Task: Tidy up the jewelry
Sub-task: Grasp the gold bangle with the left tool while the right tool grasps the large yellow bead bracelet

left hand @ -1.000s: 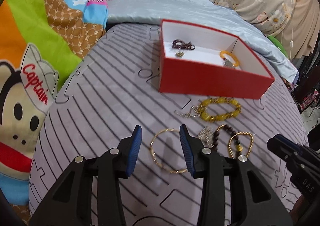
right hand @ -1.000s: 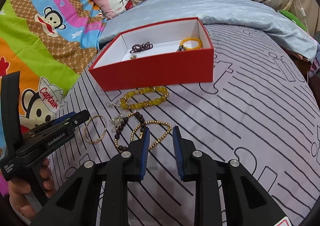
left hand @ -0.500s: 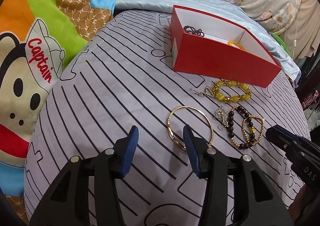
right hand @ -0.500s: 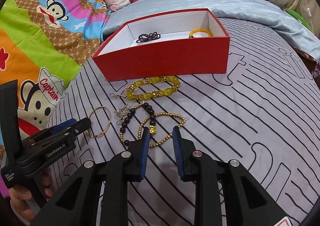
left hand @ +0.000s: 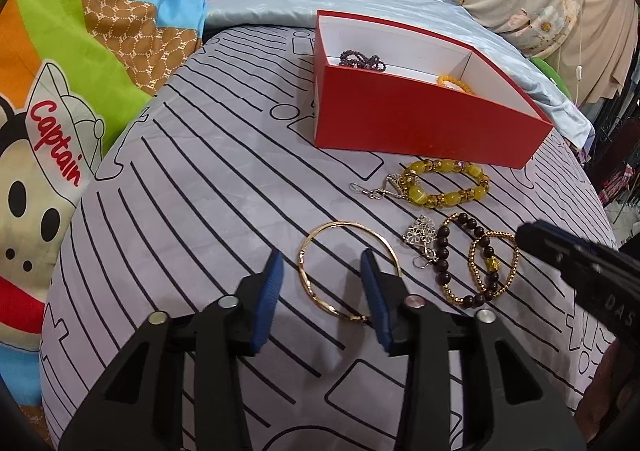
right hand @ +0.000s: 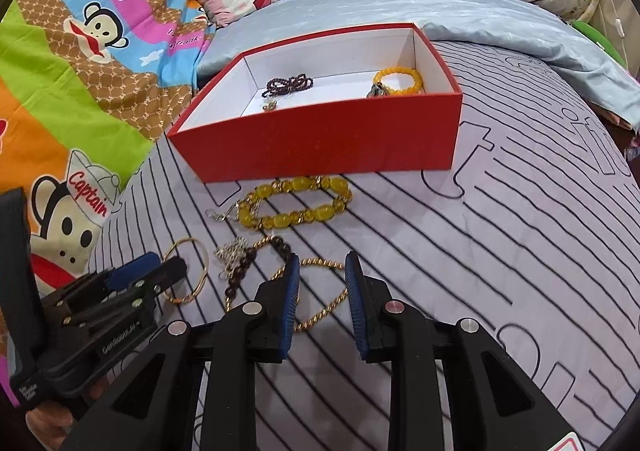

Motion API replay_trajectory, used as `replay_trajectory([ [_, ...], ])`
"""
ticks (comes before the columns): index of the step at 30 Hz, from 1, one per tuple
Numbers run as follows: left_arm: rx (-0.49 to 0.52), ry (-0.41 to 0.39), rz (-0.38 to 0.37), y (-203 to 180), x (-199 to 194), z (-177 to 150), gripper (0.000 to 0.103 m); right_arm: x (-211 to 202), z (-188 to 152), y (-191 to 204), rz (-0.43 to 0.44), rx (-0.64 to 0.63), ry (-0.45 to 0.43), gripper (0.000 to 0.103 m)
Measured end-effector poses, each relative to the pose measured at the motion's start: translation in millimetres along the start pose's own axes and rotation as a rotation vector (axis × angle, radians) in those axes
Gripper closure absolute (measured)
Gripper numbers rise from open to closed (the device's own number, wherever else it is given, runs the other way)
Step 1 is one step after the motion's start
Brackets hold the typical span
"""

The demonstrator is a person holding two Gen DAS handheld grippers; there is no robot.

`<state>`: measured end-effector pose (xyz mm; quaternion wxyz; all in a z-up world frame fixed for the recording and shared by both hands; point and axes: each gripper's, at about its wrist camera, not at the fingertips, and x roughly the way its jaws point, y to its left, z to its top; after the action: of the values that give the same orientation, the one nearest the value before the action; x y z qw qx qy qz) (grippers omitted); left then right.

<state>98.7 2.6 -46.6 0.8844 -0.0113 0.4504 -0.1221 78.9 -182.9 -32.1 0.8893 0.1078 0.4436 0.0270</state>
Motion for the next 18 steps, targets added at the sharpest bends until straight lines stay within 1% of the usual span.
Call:
replay_trajectory([
  [2, 0.001, 0.000, -0.008, 0, 1, 1, 0.075, 6, 7, -3, 0.001, 0.004, 0.000, 0.079],
  [3, 0.000, 0.001, -0.011, 0, 1, 2, 0.078, 9, 10, -4, -0.003, 0.005, -0.002, 0.079],
  [4, 0.001, 0.002, -0.014, 0, 2, 2, 0.084, 12, 14, -6, -0.009, 0.006, -0.003, 0.079],
  [6, 0.002, 0.005, -0.024, 1, 3, 4, 0.089, 18, 22, -9, -0.013, 0.010, -0.004, 0.079],
  [12, 0.010, 0.005, -0.035, 0, 6, 6, 0.096, 38, 38, -11, -0.021, -0.004, 0.007, 0.079],
  [18, 0.013, 0.009, -0.050, -1, 7, 8, 0.100, 55, 47, -9, -0.029, -0.024, 0.022, 0.079],
])
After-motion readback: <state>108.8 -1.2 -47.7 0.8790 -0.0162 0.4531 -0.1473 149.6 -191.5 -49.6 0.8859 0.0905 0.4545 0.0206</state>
